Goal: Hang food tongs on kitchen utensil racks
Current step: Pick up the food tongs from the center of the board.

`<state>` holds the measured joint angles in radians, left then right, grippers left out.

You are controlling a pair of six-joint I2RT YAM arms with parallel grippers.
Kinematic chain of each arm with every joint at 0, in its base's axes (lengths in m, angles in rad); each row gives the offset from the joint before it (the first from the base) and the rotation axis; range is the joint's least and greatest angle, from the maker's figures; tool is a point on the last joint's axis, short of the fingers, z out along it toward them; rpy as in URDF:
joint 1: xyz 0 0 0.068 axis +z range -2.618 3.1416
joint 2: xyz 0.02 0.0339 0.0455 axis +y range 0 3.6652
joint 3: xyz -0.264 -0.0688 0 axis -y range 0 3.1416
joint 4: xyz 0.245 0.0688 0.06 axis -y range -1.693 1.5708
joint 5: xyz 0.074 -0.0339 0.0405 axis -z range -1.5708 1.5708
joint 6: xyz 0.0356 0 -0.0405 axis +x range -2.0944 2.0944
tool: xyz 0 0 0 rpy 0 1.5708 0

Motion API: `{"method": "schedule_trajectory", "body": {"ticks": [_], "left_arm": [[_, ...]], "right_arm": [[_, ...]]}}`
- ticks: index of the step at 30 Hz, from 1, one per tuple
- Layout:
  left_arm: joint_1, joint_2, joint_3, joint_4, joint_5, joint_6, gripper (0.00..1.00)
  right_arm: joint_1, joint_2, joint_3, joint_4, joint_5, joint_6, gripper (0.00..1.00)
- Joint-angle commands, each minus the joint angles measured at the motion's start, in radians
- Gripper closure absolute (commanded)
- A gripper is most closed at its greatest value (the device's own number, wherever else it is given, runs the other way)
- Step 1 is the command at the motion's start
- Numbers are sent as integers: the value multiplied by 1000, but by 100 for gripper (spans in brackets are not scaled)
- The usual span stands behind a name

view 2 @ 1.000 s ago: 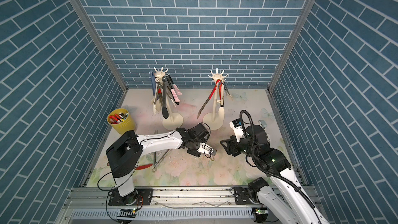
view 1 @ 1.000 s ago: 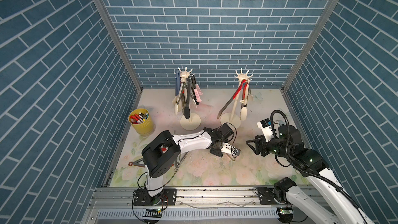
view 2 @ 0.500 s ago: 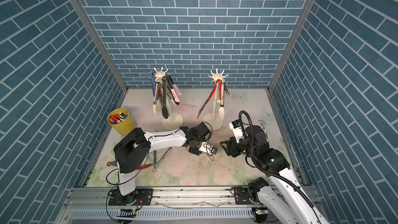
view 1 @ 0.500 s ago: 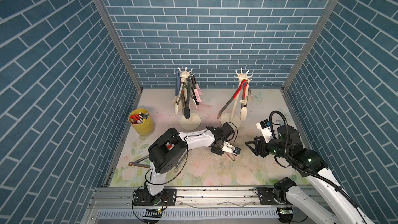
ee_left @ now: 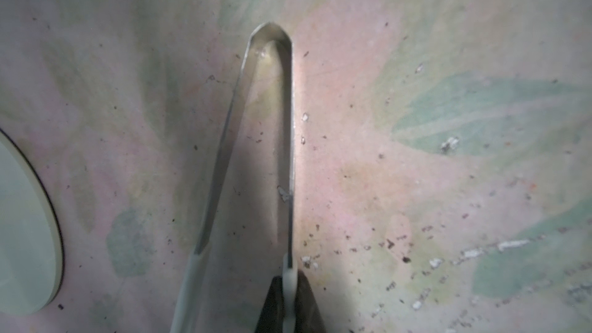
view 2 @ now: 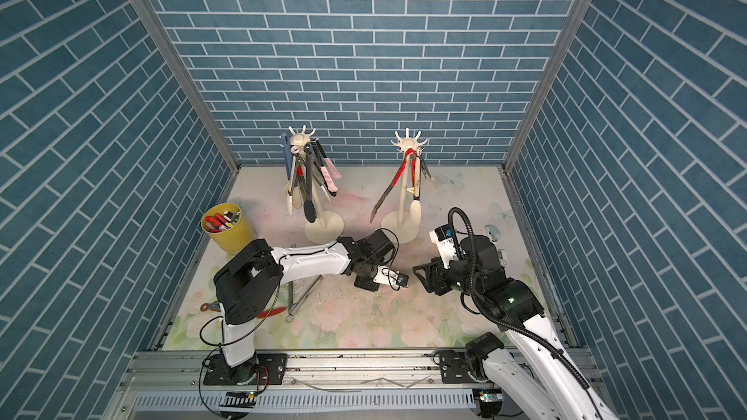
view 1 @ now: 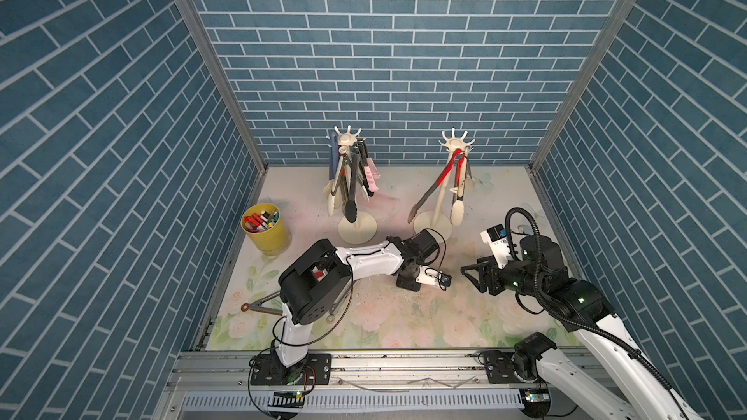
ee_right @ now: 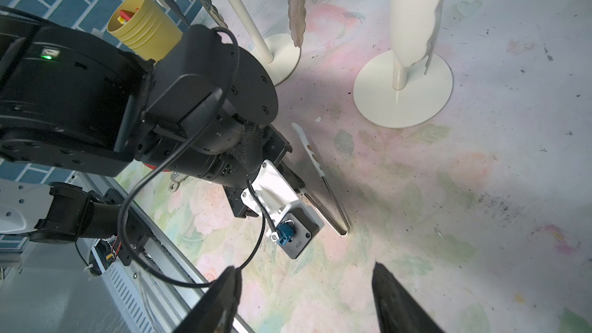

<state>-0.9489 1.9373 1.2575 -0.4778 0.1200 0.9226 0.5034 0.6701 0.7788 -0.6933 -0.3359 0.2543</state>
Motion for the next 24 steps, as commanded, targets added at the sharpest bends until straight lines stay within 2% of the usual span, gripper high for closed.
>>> {"method": "schedule_trajectory", "body": {"ticks": [1, 6, 17, 24], "left_arm": [[3, -60, -41, 2, 50, -65, 95], [2, -147, -103, 48, 84, -117, 98], [2, -316, -108, 84, 152, -200, 100], [3, -408, -109, 125, 156, -259, 100]], "right_arm": [[3, -5, 33, -28, 10, -11, 34], [3, 0, 47, -28, 20, -9, 34], [3, -12, 76, -21, 19, -2, 32], [3, -51, 82, 2, 35, -7, 31]]}}
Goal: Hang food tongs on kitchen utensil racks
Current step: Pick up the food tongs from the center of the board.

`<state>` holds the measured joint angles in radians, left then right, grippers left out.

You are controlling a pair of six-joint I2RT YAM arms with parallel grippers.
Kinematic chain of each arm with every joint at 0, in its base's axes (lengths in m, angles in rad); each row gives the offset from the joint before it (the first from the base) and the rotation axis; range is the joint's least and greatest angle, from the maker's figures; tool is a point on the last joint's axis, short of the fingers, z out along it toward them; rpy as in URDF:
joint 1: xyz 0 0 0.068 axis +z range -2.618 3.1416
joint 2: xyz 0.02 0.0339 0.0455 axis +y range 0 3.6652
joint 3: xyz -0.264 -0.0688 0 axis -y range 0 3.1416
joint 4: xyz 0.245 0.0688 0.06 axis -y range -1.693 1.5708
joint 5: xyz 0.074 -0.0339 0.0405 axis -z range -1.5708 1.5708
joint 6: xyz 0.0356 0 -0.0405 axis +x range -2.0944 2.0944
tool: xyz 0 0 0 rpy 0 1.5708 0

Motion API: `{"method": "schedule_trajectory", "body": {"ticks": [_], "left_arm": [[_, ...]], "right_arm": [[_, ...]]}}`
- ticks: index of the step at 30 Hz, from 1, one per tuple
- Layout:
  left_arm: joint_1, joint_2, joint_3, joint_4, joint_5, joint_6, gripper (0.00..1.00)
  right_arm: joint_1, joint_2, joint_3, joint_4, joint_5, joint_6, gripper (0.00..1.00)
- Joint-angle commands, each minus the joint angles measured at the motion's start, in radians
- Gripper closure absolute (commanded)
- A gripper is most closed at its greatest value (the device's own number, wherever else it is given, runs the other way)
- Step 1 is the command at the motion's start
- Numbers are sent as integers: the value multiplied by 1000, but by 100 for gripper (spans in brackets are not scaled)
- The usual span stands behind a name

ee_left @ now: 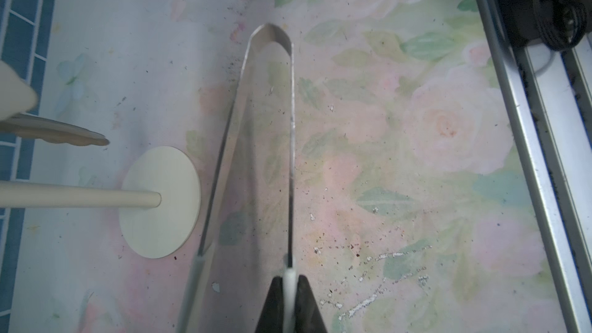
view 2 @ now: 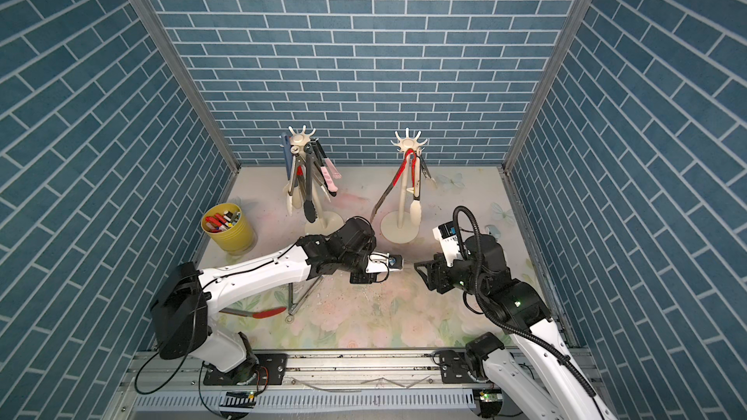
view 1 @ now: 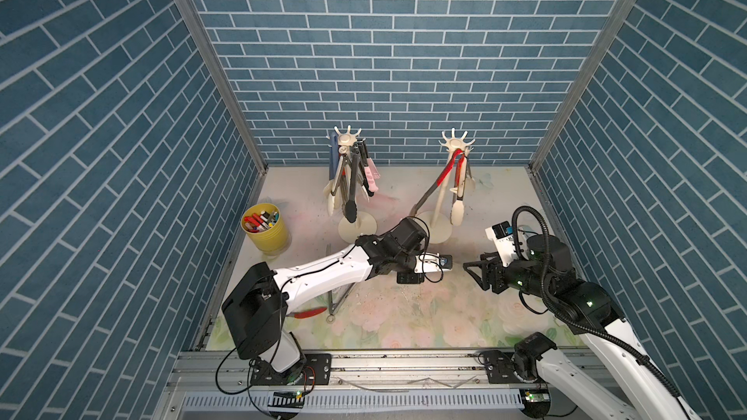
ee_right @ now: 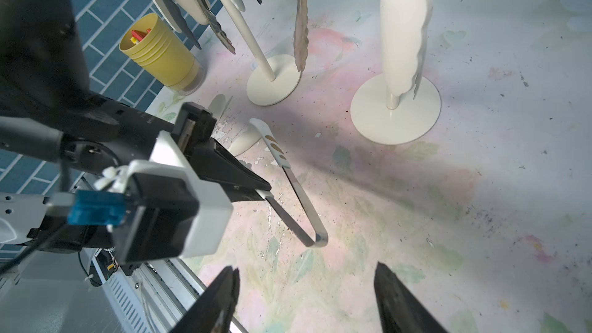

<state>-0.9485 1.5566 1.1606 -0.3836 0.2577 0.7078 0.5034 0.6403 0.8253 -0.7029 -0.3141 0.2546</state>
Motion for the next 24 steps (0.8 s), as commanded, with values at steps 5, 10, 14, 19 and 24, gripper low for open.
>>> {"method": "schedule_trajectory", "body": {"ticks": [5, 10, 14, 19, 24], "left_arm": [[7, -72, -3, 71, -27, -109, 100], [37, -125, 13, 121, -8, -189, 100], [100, -181, 7, 197, 43, -301, 100], [141, -246, 19, 259, 66, -408, 100], [148, -268, 70, 260, 64, -484, 100]], "right_arm": [[2, -33, 35, 16, 18, -8, 29], [3, -37, 31, 16, 32, -10, 27], [3, -46, 25, 22, 36, -11, 25], [3, -57, 3, 26, 45, -11, 20], [3, -76, -28, 40, 56, -9, 13]]}}
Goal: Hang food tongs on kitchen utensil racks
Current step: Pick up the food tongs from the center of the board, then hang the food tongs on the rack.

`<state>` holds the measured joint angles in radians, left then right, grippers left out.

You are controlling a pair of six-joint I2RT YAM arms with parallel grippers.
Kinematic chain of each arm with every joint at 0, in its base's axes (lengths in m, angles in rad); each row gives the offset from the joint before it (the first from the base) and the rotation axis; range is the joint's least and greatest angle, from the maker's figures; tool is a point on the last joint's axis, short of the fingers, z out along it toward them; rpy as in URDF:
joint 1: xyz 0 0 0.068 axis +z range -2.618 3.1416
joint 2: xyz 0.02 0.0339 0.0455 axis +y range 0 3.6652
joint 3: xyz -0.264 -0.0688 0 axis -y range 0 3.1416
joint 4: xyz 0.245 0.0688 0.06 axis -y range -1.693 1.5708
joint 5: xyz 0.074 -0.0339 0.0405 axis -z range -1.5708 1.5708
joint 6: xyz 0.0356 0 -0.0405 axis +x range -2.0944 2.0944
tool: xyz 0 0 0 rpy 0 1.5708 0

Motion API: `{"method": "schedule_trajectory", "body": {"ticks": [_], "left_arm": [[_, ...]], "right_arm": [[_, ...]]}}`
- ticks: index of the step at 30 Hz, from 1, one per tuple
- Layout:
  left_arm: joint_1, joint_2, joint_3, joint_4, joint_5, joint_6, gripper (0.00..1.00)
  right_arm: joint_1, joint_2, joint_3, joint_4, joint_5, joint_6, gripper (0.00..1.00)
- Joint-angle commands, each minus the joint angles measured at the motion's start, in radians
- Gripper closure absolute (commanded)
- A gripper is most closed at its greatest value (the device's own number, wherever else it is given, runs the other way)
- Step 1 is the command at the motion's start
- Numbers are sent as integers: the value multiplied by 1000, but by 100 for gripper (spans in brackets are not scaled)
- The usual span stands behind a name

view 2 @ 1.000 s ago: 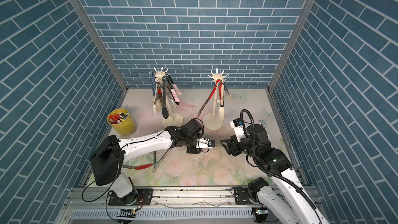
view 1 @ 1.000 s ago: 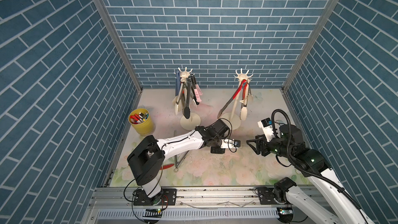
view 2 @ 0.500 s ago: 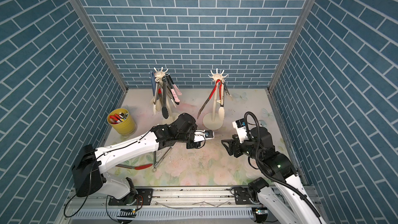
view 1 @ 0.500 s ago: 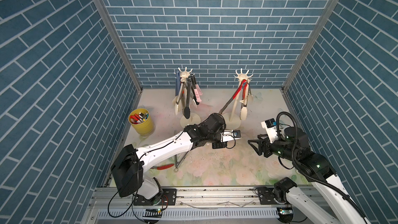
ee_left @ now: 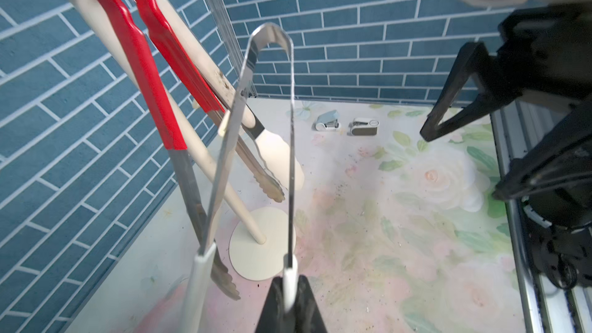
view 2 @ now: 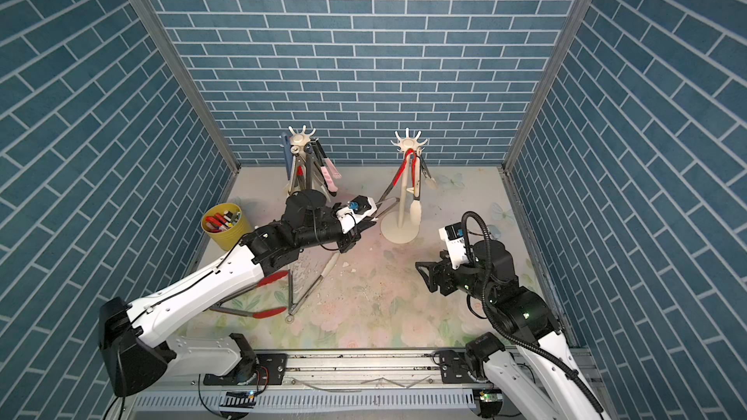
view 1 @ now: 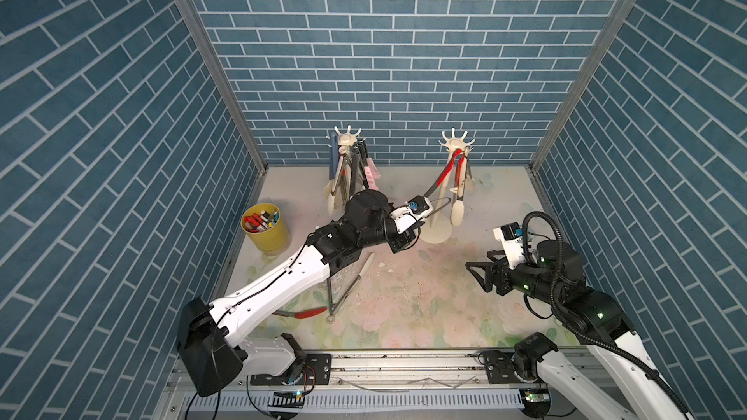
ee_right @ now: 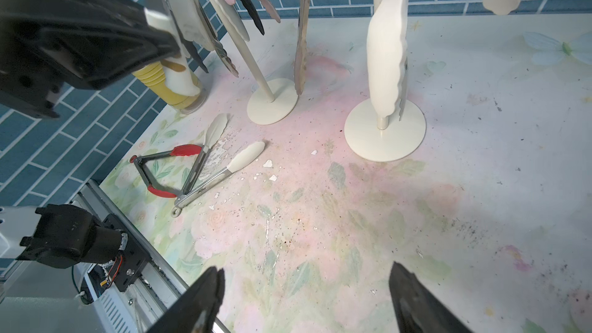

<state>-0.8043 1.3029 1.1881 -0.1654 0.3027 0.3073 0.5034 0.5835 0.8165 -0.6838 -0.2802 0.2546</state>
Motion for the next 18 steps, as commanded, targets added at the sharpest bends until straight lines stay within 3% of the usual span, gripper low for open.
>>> {"method": "schedule_trajectory", "body": {"ticks": [1, 18], "left_arm": [[4, -16, 53, 43, 19, -99, 100], [4, 75, 254, -20, -61, -250, 100]], "right_arm": [[3, -25, -26, 27, 21, -9, 12], [3, -65, -79, 35, 27, -15, 6]]}}
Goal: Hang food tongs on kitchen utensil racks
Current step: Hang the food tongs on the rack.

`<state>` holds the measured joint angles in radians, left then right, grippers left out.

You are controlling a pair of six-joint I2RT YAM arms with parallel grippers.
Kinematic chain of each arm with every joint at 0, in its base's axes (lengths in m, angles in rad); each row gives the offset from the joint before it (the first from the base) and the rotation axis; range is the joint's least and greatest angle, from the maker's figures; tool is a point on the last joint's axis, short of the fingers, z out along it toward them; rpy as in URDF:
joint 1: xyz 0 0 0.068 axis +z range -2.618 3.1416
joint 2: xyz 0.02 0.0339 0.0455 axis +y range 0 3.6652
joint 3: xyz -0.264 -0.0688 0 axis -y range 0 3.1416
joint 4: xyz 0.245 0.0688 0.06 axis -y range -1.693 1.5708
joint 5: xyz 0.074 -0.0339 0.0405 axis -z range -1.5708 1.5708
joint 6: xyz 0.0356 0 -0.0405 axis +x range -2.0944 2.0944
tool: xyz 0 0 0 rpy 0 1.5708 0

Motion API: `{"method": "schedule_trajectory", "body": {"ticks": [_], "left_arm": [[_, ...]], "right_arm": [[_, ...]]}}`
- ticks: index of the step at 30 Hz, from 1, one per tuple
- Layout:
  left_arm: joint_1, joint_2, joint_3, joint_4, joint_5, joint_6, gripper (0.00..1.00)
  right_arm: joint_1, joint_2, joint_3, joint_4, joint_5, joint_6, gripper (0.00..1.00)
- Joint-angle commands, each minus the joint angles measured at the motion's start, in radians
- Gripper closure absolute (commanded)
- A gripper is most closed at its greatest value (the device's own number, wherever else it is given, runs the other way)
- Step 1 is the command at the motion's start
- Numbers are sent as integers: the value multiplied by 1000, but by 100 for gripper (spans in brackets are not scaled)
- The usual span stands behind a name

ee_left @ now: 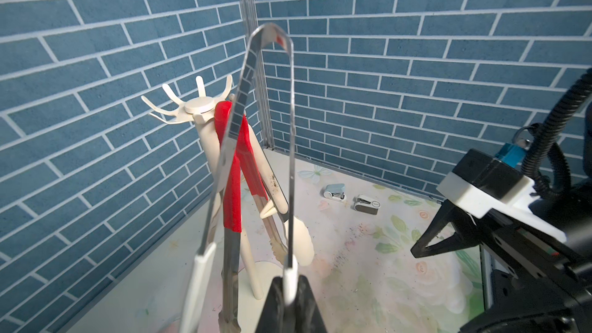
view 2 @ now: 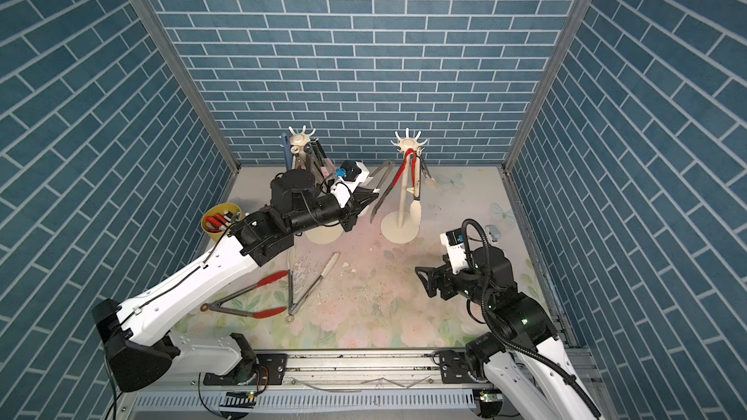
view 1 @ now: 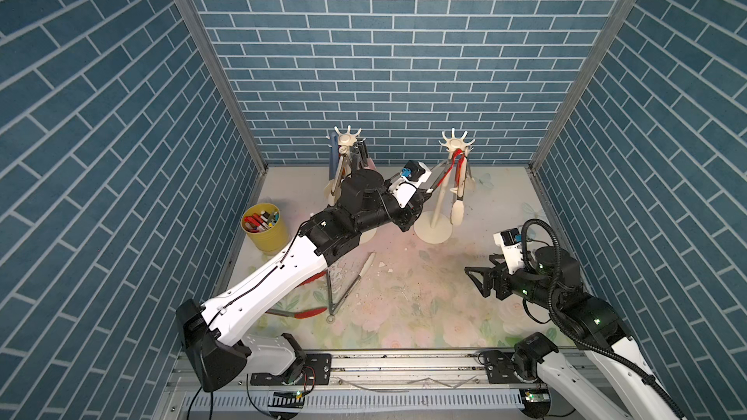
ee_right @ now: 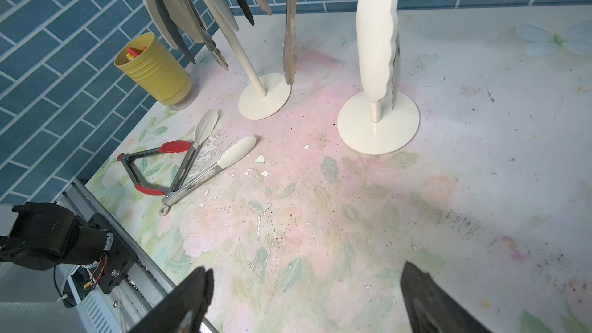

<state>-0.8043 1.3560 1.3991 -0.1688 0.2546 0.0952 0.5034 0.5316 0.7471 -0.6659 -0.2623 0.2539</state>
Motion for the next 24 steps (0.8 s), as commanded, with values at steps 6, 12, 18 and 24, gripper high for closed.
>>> {"method": "schedule_trajectory", "body": {"ticks": [6, 12, 18, 24], "left_arm": [[4, 87, 123, -72, -25, -66, 100], [7, 157, 201, -121, -79, -84, 100], [10, 229, 293, -170, -129, -95, 100], [14, 276, 353, -198, -169, -91, 100]], "right_arm": [[3, -19, -15, 17, 8, -13, 1], [4, -28, -19, 23, -7, -8, 1], [3, -33, -24, 28, -20, -6, 1], [3, -34, -29, 28, -32, -4, 1]]}}
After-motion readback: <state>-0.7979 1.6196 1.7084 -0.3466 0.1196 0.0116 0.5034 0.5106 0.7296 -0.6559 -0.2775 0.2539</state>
